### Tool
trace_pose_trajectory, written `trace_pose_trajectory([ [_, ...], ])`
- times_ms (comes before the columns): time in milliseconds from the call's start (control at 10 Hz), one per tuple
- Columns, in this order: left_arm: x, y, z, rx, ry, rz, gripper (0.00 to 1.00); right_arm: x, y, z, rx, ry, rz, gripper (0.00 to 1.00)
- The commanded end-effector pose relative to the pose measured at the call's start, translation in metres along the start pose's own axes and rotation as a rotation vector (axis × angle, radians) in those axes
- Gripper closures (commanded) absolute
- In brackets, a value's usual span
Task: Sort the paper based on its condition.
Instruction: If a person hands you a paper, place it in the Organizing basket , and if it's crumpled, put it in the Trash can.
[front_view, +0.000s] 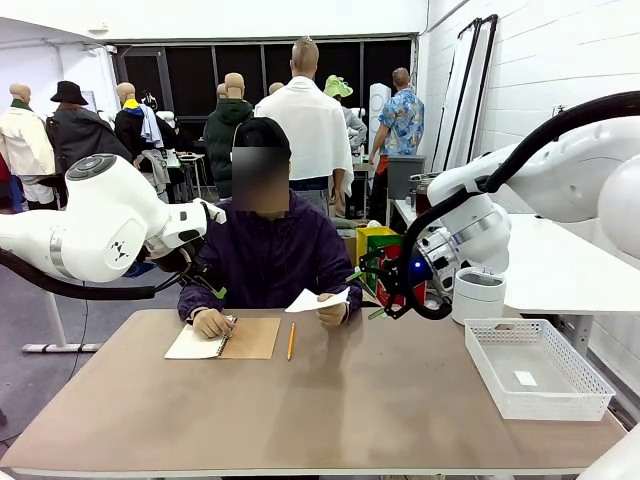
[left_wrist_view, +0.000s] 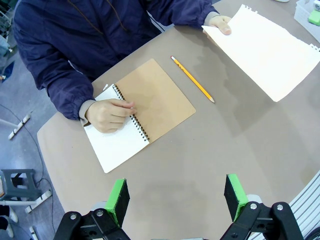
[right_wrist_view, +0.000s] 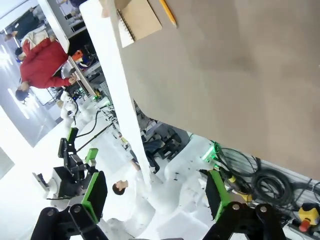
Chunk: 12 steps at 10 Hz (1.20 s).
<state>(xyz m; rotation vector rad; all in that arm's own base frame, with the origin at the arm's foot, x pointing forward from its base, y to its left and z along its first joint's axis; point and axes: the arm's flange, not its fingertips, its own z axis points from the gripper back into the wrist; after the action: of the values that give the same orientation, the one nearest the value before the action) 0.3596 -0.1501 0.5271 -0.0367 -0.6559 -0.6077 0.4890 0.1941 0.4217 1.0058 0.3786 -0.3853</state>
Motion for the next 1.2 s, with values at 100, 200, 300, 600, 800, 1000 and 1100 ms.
trace_pose_trajectory([
  [100, 0.000, 0.001, -0.001, -0.006, 0.004, 0.005, 0.00, 0.023, 0.011, -0.012, 0.035, 0.034, -0.100, 0.00],
  [200, 0.000, 0.001, -0.001, -0.006, 0.004, 0.005, 0.00, 0.027, 0.012, -0.015, 0.048, 0.044, -0.114, 0.00],
  [300, 0.000, 0.001, -0.001, -0.006, 0.004, 0.005, 0.00, 0.036, 0.014, -0.017, 0.060, 0.043, -0.126, 0.00],
  [600, 0.000, 0.001, -0.001, -0.006, 0.004, 0.005, 0.00, 0.048, 0.017, -0.020, 0.089, 0.026, -0.164, 0.41],
  [800, 0.000, 0.001, -0.001, -0.006, 0.004, 0.005, 0.00, 0.058, 0.017, -0.023, 0.077, 0.021, -0.184, 0.53],
  [1000, 0.000, 0.001, -0.001, -0.006, 0.004, 0.005, 0.00, 0.061, 0.014, -0.024, 0.079, 0.022, -0.204, 0.90],
  [1100, 0.000, 0.001, -0.001, -0.006, 0.004, 0.005, 0.00, 0.062, 0.014, -0.024, 0.075, 0.023, -0.210, 1.00],
])
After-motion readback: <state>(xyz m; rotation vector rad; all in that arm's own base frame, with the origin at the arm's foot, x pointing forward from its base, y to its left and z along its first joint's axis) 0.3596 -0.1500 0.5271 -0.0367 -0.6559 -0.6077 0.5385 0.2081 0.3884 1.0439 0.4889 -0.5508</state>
